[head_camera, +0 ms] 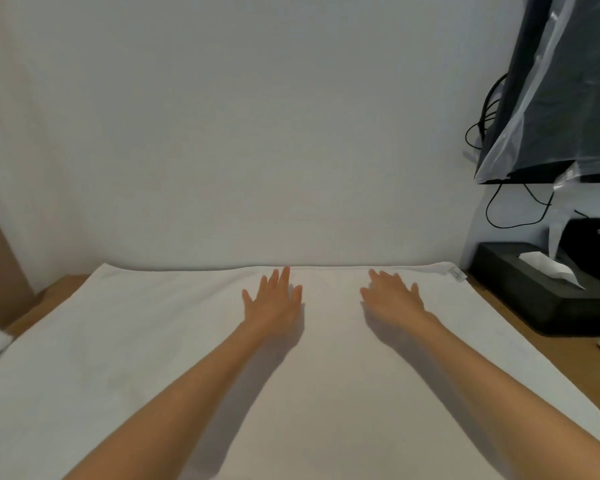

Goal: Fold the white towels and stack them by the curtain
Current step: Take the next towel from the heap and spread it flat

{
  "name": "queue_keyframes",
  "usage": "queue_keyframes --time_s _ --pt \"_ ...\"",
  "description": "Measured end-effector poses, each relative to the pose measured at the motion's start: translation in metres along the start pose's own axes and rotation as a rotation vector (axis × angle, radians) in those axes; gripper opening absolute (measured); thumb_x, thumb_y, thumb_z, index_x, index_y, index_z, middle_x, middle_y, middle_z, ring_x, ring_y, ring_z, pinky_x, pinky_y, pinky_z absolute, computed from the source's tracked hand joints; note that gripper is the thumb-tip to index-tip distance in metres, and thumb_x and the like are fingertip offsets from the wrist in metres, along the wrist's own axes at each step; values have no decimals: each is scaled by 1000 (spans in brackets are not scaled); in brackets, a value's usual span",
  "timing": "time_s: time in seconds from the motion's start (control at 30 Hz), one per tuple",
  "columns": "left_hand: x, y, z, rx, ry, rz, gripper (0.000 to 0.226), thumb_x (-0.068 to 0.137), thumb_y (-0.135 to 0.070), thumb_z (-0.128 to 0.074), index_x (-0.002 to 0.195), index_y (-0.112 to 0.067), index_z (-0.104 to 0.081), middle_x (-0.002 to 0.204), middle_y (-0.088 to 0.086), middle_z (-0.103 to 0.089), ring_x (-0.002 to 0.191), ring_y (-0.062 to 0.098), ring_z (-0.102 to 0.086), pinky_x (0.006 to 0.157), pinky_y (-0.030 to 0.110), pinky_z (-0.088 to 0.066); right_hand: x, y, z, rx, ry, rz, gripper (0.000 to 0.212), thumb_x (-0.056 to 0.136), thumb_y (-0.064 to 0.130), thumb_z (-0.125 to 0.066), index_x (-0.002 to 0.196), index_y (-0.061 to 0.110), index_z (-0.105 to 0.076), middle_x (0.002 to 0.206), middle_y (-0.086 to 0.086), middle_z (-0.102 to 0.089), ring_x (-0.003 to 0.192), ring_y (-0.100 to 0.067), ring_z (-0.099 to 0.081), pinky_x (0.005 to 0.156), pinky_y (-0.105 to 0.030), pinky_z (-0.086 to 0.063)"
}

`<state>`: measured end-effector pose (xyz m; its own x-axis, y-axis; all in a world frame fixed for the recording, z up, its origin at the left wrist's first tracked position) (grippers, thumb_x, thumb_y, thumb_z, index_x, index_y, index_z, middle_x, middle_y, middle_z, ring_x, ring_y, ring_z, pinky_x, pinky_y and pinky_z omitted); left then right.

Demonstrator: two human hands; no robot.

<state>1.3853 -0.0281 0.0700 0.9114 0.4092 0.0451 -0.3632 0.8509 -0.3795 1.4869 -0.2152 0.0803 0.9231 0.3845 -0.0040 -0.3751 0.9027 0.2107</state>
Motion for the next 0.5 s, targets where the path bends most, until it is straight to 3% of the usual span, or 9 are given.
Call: queue_keyframes --time_s 0.13,0.23,0.33,0.5 --pt "-43 -14 -5 59 39 -5 58 103 -38 -17 152 -14 2 161 2 7 147 23 10 116 50 5 -54 31 -13 -88 33 158 55 103 36 -19 153 16 -8 161 -3 -6 148 -25 0 116 -49 0" --pt "-76 -14 -24 142 115 2 62 99 -51 -12 153 -22 2 160 2 13 146 25 16 111 57 12 -92 35 -32 -144 56 209 54 103 40 -14 153 21 -5 161 0 -2 148 -25 3 116 -52 3" --pt "-95 -6 -33 204 58 -17 63 94 -62 -9 151 -36 -3 160 -5 9 147 21 11 108 62 12 -109 9 -38 -77 72 120 54 99 53 -8 151 40 0 160 7 6 148 -22 6 115 -51 6" --pt "-98 -3 -30 209 31 -38 62 92 -65 -11 150 -41 -7 160 -8 5 147 20 7 107 64 11 -122 -72 -21 -37 40 -53 57 96 61 -6 149 44 1 160 6 8 147 -23 7 116 -49 8"
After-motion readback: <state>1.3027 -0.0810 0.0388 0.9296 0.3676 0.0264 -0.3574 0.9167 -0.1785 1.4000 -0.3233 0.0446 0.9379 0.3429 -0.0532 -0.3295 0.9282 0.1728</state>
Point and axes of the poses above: each hand's wrist, its own x-axis towards the middle knuckle, its own z-axis out of the back of the hand, y = z × x, the point moved 2 cm from there along x, towards the middle knuckle
